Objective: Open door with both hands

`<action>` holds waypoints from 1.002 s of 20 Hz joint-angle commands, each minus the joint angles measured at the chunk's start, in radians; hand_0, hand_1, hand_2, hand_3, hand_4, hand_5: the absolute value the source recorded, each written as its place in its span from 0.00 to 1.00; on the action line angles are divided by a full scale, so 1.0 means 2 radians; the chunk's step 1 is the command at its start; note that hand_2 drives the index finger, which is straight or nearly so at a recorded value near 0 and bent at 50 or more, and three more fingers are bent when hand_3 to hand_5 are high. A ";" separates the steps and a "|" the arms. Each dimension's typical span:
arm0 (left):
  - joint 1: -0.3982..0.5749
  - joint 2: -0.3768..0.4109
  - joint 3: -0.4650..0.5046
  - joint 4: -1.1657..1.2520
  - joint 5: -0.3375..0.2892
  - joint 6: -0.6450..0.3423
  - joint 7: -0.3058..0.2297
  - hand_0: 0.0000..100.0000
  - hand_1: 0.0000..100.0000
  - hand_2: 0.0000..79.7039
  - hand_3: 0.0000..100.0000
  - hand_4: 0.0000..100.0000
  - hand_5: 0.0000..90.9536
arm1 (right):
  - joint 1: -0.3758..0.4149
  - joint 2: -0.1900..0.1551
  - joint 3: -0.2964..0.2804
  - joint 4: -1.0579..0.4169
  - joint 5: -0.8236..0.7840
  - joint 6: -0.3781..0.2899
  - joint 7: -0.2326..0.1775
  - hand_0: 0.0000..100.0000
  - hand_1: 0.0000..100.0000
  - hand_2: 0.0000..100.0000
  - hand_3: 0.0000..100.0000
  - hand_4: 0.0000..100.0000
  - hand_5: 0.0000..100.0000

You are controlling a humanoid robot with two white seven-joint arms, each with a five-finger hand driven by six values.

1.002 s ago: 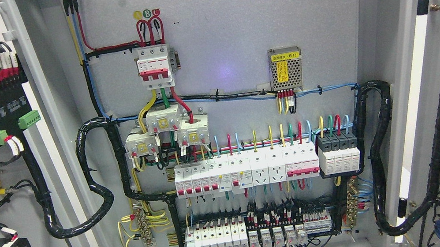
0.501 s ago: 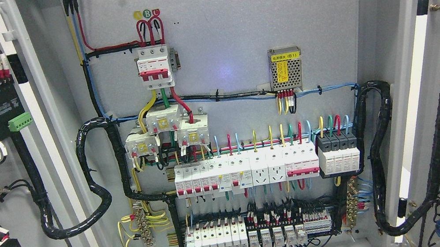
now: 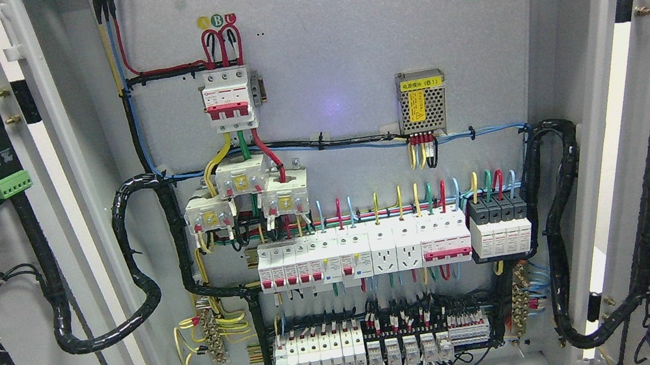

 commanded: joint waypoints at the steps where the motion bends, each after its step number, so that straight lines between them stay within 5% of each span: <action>1: -0.011 0.020 0.011 0.052 0.012 0.001 0.003 0.00 0.00 0.00 0.00 0.00 0.00 | 0.004 0.002 -0.014 0.012 -0.008 0.000 0.000 0.00 0.00 0.00 0.00 0.00 0.00; 20: -0.085 0.052 -0.017 0.165 0.034 0.004 0.003 0.00 0.00 0.00 0.00 0.00 0.00 | 0.004 0.002 -0.028 0.035 -0.015 0.000 0.000 0.00 0.00 0.00 0.00 0.00 0.00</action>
